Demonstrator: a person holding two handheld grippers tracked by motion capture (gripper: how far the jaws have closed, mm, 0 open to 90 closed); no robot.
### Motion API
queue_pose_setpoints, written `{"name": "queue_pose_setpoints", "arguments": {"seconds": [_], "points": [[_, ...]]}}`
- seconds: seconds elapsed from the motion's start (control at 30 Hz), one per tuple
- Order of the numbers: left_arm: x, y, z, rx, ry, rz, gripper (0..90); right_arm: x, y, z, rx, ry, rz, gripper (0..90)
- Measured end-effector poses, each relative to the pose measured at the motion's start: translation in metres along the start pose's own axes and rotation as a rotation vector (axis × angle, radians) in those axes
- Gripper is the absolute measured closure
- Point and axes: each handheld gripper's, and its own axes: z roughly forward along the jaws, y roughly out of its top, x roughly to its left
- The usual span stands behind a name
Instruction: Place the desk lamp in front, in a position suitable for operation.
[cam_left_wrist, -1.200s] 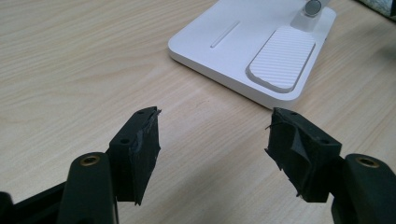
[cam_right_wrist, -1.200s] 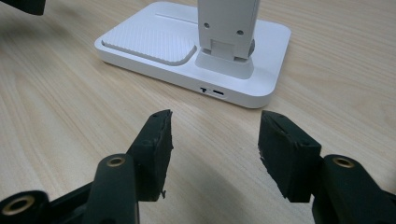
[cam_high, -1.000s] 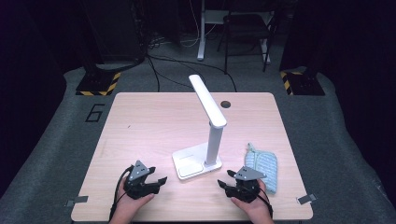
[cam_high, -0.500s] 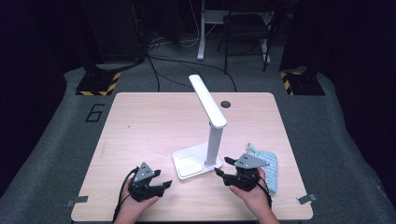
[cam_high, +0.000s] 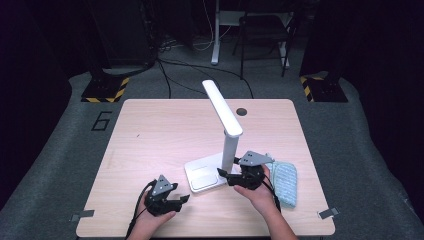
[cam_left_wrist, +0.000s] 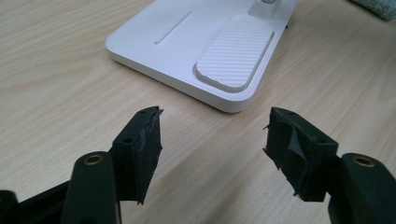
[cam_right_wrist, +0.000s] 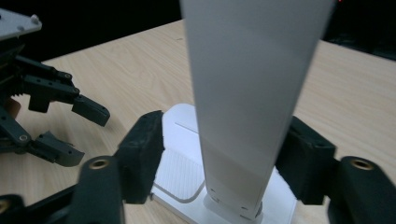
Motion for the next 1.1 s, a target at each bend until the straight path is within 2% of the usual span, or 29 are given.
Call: {"name": "queue_pose_setpoints", "arguments": {"seconds": [0.07,0.13,0.23,0.27,0.33,0.37,0.43,0.47,0.5,0.6,0.77,0.8,0.83,0.87,0.9,0.93,1.03,1.07,1.1], "points": [[-0.003,0.000,0.002,0.005,0.000,0.009,38.0,0.005,-0.002,-0.001,0.010,-0.010,-0.032,36.3],[-0.004,0.000,0.003,0.011,-0.006,0.009,37.9,0.007,-0.003,-0.002,0.008,-0.009,-0.033,37.8],[-0.008,0.001,0.006,0.018,-0.003,0.014,35.6,0.011,-0.005,-0.008,-0.002,0.038,-0.025,49.1],[-0.009,0.001,0.007,0.018,-0.002,0.016,35.6,0.011,-0.005,-0.008,-0.002,0.038,-0.025,49.1],[-0.012,0.001,0.010,0.018,-0.002,0.017,34.3,0.012,-0.005,-0.009,0.000,0.073,-0.021,55.2],[-0.012,0.001,0.011,0.025,-0.001,0.032,34.3,0.012,-0.005,-0.008,-0.003,0.079,-0.017,55.1],[-0.013,0.001,0.012,0.029,0.004,0.027,34.4,0.011,-0.005,-0.007,-0.004,0.084,-0.019,55.7],[-0.014,0.001,0.015,0.035,0.010,0.030,34.6,0.011,-0.006,-0.007,-0.005,0.073,-0.018,63.2],[-0.013,0.001,0.016,0.046,0.008,0.035,34.6,0.010,-0.006,-0.007,-0.007,0.074,-0.019,64.9],[-0.014,0.001,0.018,0.055,0.027,0.039,36.1,0.010,-0.006,-0.006,-0.010,0.134,0.004,67.8],[-0.011,0.002,0.018,0.039,0.052,0.033,41.7,0.016,-0.006,-0.004,-0.005,0.160,-0.013,71.1],[-0.009,0.002,0.017,0.042,0.058,0.036,43.2,0.018,-0.006,-0.003,-0.003,0.161,-0.034,69.9],[-0.009,0.002,0.017,0.042,0.058,0.036,43.8,0.018,-0.006,-0.003,-0.003,0.161,-0.034,69.9],[-0.007,0.002,0.016,0.051,0.053,0.029,44.9,0.021,-0.006,0.000,-0.007,0.134,-0.042,59.6],[-0.007,0.002,0.016,0.051,0.053,0.029,45.4,0.021,-0.006,0.000,-0.007,0.134,-0.042,59.6],[-0.006,0.002,0.016,0.052,0.055,0.030,45.9,0.024,-0.005,0.006,-0.006,0.133,-0.042,63.8],[-0.006,0.001,0.016,0.045,0.052,0.026,45.8,0.026,-0.004,0.010,-0.007,0.144,-0.045,65.3],[-0.006,0.001,0.015,0.041,0.046,0.022,45.8,0.027,-0.003,0.011,-0.007,0.127,-0.058,69.4],[-0.006,0.001,0.014,0.040,0.046,0.026,45.5,0.030,-0.003,0.010,0.000,0.086,-0.071,71.9]]}}
